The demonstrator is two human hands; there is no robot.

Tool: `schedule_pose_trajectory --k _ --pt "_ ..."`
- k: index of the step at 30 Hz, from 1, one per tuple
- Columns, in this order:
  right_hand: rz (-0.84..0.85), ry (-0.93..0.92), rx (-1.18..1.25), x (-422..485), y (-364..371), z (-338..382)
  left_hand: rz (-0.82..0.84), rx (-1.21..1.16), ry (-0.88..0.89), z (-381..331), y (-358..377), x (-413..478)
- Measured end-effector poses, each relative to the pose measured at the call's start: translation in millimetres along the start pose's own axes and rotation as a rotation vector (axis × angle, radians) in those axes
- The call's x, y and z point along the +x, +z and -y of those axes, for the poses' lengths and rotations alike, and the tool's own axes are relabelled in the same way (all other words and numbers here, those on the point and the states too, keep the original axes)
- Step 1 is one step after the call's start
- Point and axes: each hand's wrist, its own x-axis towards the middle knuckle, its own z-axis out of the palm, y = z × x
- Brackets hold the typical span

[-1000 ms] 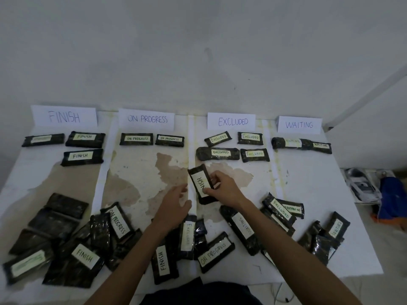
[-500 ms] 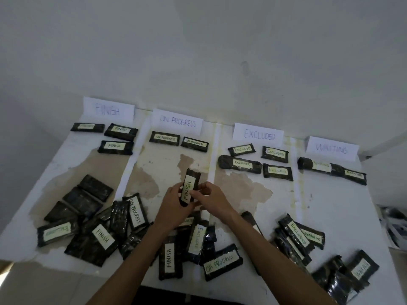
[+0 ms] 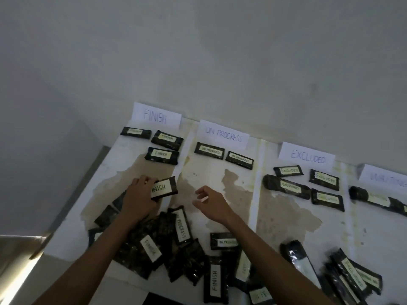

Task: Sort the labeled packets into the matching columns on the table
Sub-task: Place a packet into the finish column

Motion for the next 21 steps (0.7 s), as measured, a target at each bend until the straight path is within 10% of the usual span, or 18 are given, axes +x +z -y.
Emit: schedule_pose_trajectory --k 21 --pt "0.118 -0.309 -0.357 111 117 47 0.006 0.163 0.137 152 -20 156"
